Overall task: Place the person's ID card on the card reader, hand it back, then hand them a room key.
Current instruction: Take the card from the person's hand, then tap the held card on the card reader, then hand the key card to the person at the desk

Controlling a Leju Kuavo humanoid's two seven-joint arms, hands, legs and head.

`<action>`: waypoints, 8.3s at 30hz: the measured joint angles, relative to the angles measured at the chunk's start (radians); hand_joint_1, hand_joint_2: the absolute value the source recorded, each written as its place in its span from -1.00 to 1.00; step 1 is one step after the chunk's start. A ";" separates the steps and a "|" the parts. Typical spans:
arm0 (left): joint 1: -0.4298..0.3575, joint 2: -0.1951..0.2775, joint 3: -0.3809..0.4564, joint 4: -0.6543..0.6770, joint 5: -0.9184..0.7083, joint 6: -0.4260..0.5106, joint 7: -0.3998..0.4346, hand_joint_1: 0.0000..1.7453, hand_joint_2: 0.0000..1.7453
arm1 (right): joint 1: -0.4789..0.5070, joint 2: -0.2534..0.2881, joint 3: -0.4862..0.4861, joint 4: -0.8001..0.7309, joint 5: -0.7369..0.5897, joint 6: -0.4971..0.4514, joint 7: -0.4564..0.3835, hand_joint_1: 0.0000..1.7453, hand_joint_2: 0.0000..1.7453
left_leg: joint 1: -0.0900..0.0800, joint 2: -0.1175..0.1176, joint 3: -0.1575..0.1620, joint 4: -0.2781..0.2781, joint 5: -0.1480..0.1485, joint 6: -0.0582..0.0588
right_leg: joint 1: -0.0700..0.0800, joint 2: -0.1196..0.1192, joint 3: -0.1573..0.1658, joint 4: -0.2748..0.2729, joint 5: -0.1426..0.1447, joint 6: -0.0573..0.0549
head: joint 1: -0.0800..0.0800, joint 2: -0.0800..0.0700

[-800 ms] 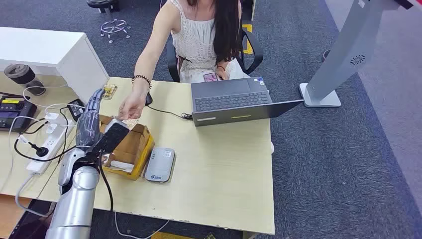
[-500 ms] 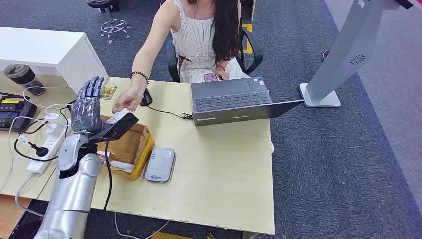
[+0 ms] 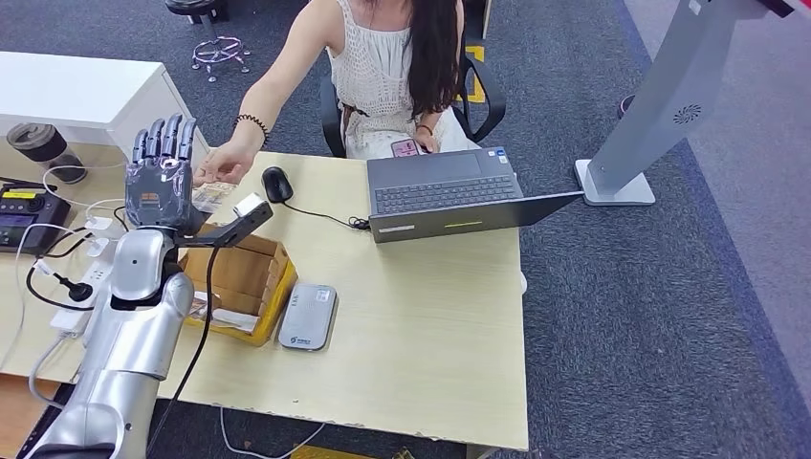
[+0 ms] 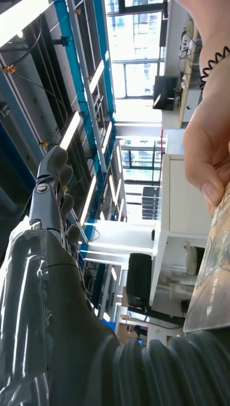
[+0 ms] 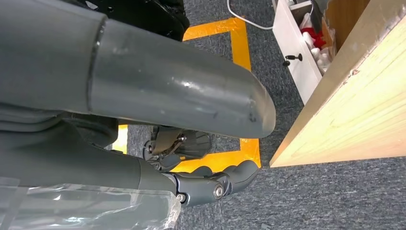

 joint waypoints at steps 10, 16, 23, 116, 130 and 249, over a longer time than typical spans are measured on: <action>-0.001 0.009 -0.016 0.012 -0.003 -0.003 0.008 0.71 1.00 | -0.004 0.000 0.000 0.000 -0.013 0.001 -0.002 -1.00 -1.00 | 0.000 0.000 0.000 0.000 0.000 0.000 | 0.000 0.000 0.000 0.000 0.000 0.000 | 0.000 0.000; 0.000 0.010 -0.017 0.013 0.024 -0.003 -0.021 1.00 1.00 | -0.005 0.000 0.000 0.000 -0.014 0.001 -0.005 -1.00 -1.00 | 0.000 0.000 0.000 0.000 0.000 0.000 | 0.000 0.000 0.000 0.000 0.000 0.000 | 0.000 0.000; 0.000 0.014 -0.017 0.013 0.031 -0.003 -0.026 1.00 1.00 | -0.005 0.000 0.000 0.000 -0.014 0.001 -0.005 -1.00 -1.00 | 0.000 0.000 0.000 0.000 0.000 0.000 | 0.000 0.000 0.000 0.000 0.000 0.000 | 0.000 0.000; 0.311 -0.038 -0.371 -0.143 0.073 -0.463 0.024 1.00 1.00 | 0.011 0.000 -0.013 -0.011 -0.062 -0.017 -0.025 -1.00 -1.00 | -0.001 0.000 -0.001 0.000 0.000 0.000 | 0.000 0.000 -0.001 0.000 0.000 0.000 | 0.000 0.000; 0.177 -0.059 -0.342 -0.185 0.015 -0.211 0.083 1.00 1.00 | 0.011 0.004 -0.013 -0.010 -0.038 -0.020 -0.021 -1.00 -1.00 | 0.000 -0.001 -0.001 0.001 0.001 0.001 | 0.000 -0.001 -0.001 0.000 0.001 0.001 | 0.000 0.000; 0.557 0.037 -0.048 -0.379 0.085 -0.282 0.074 -0.52 1.00 | 0.057 -0.012 -0.103 -0.009 -0.042 -0.037 -0.033 -1.00 -1.00 | 0.000 0.000 -0.003 0.000 0.004 0.000 | 0.000 0.000 -0.003 0.000 0.003 0.000 | 0.000 0.000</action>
